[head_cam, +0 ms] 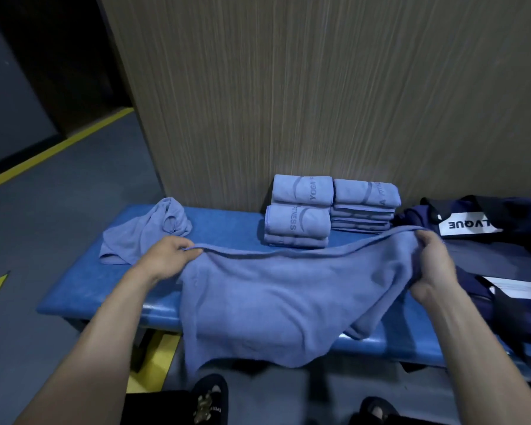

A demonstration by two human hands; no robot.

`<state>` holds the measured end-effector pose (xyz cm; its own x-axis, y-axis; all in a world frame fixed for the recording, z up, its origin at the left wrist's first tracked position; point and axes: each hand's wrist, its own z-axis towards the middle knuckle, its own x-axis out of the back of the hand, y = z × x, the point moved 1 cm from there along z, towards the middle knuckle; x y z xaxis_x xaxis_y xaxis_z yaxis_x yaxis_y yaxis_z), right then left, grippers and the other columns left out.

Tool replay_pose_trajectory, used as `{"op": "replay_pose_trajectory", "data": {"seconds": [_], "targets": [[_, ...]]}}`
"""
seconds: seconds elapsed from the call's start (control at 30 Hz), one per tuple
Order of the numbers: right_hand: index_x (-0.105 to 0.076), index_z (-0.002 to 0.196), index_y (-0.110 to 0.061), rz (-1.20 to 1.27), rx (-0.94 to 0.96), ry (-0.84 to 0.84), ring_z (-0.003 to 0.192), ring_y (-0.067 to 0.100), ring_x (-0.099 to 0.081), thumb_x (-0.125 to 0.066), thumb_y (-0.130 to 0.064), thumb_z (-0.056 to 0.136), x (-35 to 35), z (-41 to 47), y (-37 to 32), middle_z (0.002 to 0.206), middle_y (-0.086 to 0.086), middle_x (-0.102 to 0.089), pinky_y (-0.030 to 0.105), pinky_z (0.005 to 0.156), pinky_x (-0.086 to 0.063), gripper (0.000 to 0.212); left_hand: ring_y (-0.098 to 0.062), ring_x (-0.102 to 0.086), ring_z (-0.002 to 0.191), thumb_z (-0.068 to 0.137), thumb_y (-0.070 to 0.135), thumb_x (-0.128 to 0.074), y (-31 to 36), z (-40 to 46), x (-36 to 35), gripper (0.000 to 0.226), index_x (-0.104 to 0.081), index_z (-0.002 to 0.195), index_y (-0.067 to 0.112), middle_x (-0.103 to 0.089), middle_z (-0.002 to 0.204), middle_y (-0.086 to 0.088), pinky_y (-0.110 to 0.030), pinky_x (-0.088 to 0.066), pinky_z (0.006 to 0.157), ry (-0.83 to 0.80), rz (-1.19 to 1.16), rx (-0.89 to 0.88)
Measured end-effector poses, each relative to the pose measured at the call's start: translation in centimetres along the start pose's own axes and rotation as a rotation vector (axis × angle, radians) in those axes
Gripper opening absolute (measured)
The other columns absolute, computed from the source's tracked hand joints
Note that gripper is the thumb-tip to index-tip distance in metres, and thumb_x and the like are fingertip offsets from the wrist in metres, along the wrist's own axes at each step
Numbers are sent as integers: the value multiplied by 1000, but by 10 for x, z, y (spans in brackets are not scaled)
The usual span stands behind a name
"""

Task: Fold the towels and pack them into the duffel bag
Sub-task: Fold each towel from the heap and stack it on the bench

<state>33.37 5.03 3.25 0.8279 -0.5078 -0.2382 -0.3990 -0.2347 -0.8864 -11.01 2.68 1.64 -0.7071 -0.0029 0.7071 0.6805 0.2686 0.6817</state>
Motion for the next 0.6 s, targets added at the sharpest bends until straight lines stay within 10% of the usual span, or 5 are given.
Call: {"op": "replay_pose_trajectory", "data": {"seconds": [0.1, 0.33, 0.47, 0.6], "targets": [[-68, 95, -18, -376, 48, -95, 82, 24, -64, -56, -35, 91, -12, -11, 6, 94, 6, -71, 36, 69, -51, 21, -29, -62, 77, 84, 50, -75, 18, -10, -1, 50, -72, 89, 0, -68, 86, -27, -37, -45, 73, -183, -413, 158], [-62, 85, -15, -383, 94, 23, 78, 25, -55, -56, -39, 92, -5, -8, 1, 88, 10, -61, 39, 66, -42, 26, -25, -71, 82, 92, 35, -71, 49, -17, 8, 21, -69, 93, 15, -73, 90, -11, -36, -58, 77, 12, -1067, 152], [-61, 80, -7, -374, 163, 16, 73, 22, -57, -61, -39, 96, -2, -5, 6, 90, 24, -69, 35, 67, -44, 36, -24, -68, 94, 96, 32, -63, 58, -25, 13, 20, -73, 90, 16, -71, 96, -10, -35, -53, 88, -175, -1187, -14], [-67, 96, 0, -374, 244, -121, 79, 21, -63, -55, -36, 101, -17, -17, 6, 95, 21, -73, 33, 72, -48, 37, -14, -70, 73, 104, 23, -46, 87, -51, 9, 36, -75, 84, 16, -71, 75, -3, -25, -57, 67, -297, -1271, -259]]}}
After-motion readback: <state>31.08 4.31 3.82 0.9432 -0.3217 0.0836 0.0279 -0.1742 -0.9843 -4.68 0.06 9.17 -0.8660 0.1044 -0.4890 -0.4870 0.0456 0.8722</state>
